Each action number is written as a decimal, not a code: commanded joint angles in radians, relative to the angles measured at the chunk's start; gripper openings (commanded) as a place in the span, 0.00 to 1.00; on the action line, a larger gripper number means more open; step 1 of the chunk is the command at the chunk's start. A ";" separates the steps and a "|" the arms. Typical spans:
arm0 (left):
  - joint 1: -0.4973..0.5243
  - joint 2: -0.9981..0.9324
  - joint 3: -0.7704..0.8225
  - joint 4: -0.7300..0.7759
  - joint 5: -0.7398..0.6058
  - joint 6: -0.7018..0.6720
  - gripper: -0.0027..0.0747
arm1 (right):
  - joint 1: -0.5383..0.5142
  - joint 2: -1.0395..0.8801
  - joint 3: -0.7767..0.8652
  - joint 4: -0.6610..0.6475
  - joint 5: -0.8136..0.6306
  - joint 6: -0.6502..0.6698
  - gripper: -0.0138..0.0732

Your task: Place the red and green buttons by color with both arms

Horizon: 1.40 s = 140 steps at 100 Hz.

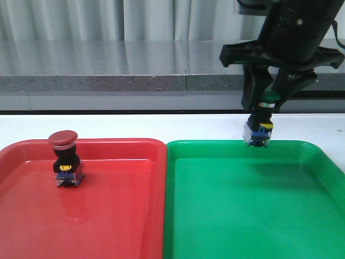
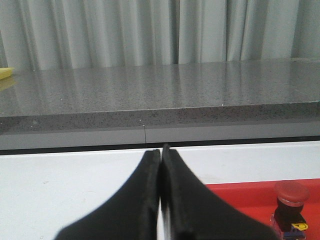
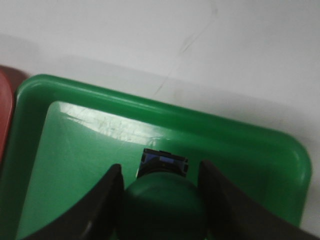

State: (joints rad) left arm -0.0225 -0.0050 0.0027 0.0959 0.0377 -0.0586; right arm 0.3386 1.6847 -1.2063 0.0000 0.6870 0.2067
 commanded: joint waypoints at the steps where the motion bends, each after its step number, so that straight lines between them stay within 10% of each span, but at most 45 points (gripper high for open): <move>1: 0.002 -0.030 0.041 -0.001 -0.082 -0.004 0.01 | 0.019 -0.058 0.028 -0.007 -0.089 0.028 0.44; 49: 0.002 -0.030 0.041 -0.001 -0.082 -0.004 0.01 | 0.033 -0.054 0.175 -0.006 -0.201 0.066 0.45; 87: 0.002 -0.030 0.041 -0.001 -0.082 -0.004 0.01 | 0.033 -0.054 0.175 0.023 -0.199 0.066 0.87; 140: 0.002 -0.030 0.041 -0.001 -0.082 -0.004 0.01 | 0.033 -0.362 0.176 -0.145 -0.269 0.066 0.87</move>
State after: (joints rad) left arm -0.0225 -0.0050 0.0027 0.0959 0.0377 -0.0586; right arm 0.3705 1.4291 -1.0123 -0.0808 0.4742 0.2772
